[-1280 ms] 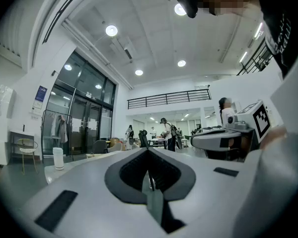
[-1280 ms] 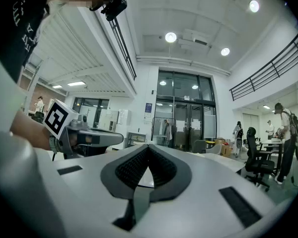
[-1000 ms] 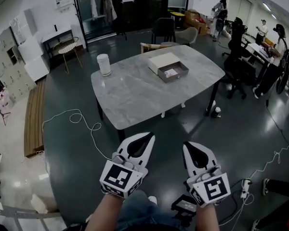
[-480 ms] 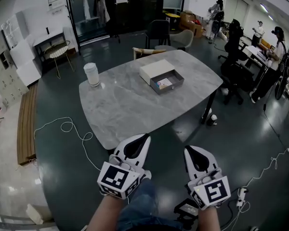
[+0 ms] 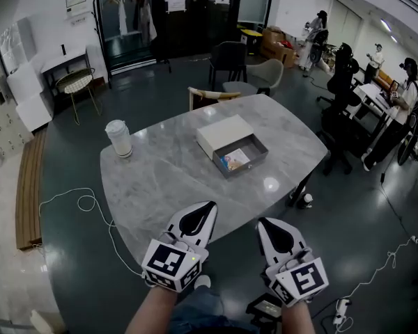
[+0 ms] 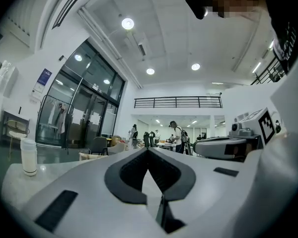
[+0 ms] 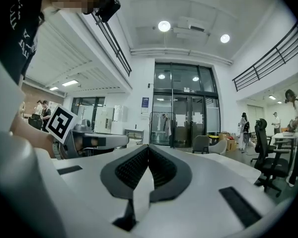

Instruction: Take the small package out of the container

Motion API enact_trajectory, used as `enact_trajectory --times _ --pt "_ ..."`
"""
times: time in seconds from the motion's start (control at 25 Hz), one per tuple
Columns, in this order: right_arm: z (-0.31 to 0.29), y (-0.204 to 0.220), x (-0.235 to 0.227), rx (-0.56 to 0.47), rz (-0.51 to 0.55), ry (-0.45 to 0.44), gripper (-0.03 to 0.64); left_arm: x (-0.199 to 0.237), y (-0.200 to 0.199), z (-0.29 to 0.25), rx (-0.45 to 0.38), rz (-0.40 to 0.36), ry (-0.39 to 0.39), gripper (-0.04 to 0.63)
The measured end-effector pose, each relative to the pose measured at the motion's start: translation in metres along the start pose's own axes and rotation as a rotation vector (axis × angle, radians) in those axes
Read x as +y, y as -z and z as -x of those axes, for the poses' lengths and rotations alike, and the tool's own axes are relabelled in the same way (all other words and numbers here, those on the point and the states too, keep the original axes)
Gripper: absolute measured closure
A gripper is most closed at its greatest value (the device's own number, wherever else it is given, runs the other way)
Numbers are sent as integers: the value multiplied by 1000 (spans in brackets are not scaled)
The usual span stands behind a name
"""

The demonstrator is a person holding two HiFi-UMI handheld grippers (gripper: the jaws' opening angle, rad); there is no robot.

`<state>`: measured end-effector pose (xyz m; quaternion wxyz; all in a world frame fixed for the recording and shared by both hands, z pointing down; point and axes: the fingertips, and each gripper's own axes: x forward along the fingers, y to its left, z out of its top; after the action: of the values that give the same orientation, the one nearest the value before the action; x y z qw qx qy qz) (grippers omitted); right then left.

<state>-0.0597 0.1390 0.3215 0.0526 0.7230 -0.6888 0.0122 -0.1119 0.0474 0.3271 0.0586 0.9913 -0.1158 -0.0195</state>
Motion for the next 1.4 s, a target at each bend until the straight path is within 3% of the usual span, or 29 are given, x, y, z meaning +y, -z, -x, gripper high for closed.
enact_trajectory --times 0.28,0.76,1.08,1.4 --pt "-68 -3 -28 18 25 -32 592 57 0 -51 8 14 6 584" --pt "-98 8 -78 30 -29 -44 591 83 17 -93 39 37 -13 584" --pt "-151 12 -157 9 -53 -84 591 117 27 -139 65 27 -139 584" --pt "-230 26 -225 39 -65 -246 591 158 33 -200 86 20 -307 584"
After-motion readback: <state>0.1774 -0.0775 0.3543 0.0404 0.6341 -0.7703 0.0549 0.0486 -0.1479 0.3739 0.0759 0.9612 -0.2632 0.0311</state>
